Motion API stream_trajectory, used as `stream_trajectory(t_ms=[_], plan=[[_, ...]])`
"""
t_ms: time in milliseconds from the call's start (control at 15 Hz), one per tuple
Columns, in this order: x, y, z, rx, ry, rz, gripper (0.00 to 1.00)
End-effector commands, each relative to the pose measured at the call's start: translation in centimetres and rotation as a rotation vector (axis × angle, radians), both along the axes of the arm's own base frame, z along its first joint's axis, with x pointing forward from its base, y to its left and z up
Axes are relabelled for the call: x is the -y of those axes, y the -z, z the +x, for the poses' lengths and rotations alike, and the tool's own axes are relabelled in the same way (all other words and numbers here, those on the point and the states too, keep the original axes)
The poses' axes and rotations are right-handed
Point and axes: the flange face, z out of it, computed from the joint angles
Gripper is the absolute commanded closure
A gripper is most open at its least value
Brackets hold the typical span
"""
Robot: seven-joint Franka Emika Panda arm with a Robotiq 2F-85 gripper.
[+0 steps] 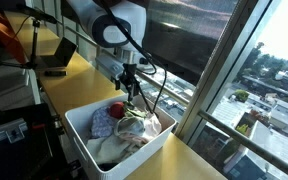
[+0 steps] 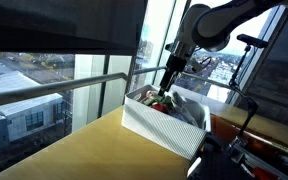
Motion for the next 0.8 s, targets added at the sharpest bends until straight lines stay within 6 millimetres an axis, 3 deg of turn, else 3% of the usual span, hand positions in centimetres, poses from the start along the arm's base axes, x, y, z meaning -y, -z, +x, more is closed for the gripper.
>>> stream_trajectory(t_ms=[0, 267, 533, 600, 733], plan=[[-0.9, 5.1, -0.4, -0.058, -0.029, 0.023, 0.00], [-1.0, 8.8, -0.7, -0.106, -0.043, 0.018, 0.00], [-0.8, 9.8, -0.2, -0.120, -0.058, 0.011, 0.00], [-0.7, 9.9, 0.0, -0.120, -0.058, 0.011, 0.25], [-0.5, 9.7, 0.1, -0.119, -0.062, 0.009, 0.34]])
